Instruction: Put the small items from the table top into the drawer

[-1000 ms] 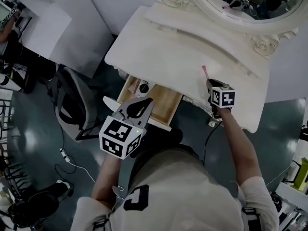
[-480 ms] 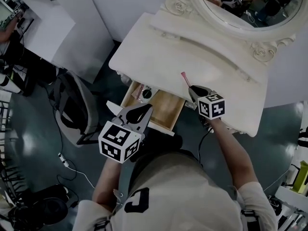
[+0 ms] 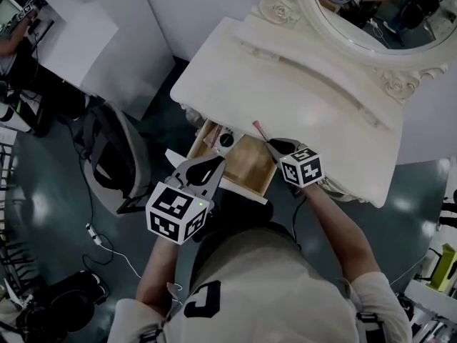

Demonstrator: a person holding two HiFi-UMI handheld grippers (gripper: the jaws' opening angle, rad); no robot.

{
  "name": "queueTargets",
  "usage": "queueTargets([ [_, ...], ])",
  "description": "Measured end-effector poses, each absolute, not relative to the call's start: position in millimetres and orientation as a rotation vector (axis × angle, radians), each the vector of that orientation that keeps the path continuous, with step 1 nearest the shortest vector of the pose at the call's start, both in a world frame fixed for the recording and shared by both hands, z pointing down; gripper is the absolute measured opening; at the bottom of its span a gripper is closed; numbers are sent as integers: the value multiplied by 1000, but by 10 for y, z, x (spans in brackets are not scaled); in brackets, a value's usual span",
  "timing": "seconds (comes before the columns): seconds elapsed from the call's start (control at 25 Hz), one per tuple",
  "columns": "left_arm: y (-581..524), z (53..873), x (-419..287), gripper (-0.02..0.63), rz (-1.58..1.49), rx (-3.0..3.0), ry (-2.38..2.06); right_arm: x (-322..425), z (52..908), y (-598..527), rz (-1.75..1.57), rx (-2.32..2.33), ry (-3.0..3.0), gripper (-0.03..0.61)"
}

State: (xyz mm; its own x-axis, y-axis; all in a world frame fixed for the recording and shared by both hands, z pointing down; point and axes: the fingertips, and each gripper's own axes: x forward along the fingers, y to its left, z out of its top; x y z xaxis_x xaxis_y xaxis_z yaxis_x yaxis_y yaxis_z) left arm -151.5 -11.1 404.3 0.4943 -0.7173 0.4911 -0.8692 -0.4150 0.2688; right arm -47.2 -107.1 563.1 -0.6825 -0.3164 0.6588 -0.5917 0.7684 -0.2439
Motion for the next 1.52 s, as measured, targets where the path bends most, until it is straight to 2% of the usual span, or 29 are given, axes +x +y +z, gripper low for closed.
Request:
queueTargets([
  [1.04,6,4360,-2093,66,476,2165,-1274,-1145,6745,-687,607,540,-2120,58],
  [1.52,175,4460,-2254,65,551,2119,-1309,-1204,7198,-680,584,559,-2033,60],
])
